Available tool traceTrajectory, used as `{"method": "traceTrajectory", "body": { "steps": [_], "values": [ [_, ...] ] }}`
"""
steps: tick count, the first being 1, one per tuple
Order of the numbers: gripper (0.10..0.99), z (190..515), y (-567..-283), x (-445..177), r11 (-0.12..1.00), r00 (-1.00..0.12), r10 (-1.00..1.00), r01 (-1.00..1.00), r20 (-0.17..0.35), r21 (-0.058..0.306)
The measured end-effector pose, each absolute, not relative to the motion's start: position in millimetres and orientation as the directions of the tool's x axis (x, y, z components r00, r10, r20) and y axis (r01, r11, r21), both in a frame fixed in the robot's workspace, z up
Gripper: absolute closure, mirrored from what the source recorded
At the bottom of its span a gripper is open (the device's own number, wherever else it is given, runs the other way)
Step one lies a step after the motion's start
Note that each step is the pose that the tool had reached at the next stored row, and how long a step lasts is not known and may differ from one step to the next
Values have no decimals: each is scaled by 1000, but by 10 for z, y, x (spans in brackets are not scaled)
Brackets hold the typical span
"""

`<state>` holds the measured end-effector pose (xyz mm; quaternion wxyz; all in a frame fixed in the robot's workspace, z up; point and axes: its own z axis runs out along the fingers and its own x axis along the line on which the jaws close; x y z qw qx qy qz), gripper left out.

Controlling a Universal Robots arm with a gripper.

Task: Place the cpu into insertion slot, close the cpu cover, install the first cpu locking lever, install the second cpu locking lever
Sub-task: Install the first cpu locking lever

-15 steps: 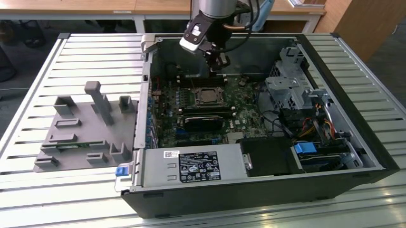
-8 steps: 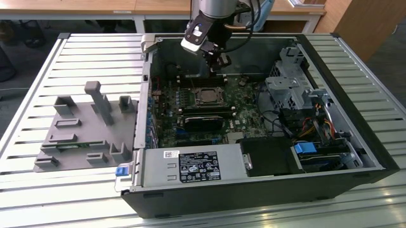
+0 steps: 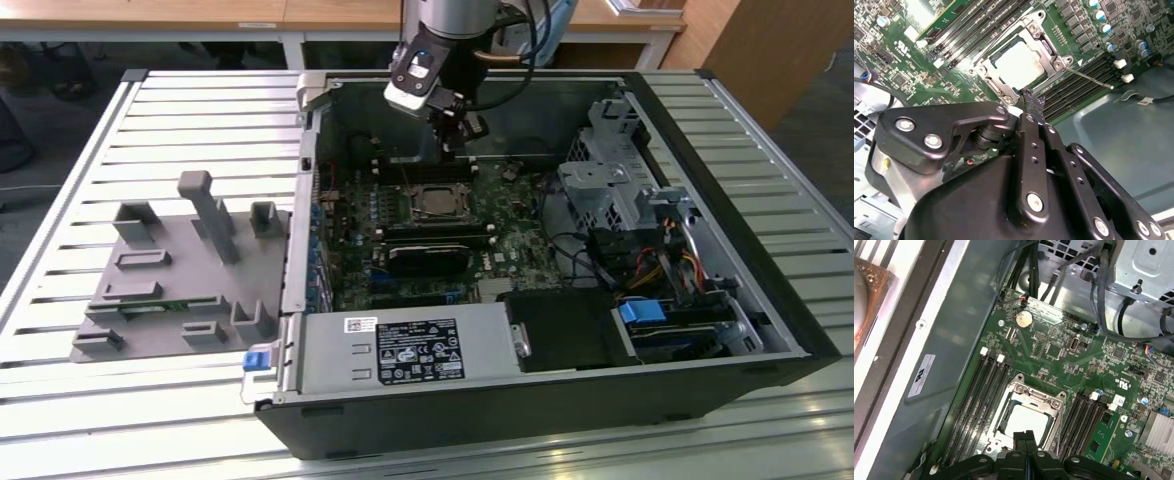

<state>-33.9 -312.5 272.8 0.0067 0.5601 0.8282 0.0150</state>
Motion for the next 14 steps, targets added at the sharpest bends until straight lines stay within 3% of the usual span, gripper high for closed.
{"method": "traceTrajectory", "body": {
  "steps": [14],
  "values": [
    [980,2728,-3125,-339,464,-464,886,885,6,32]
  ]
}}
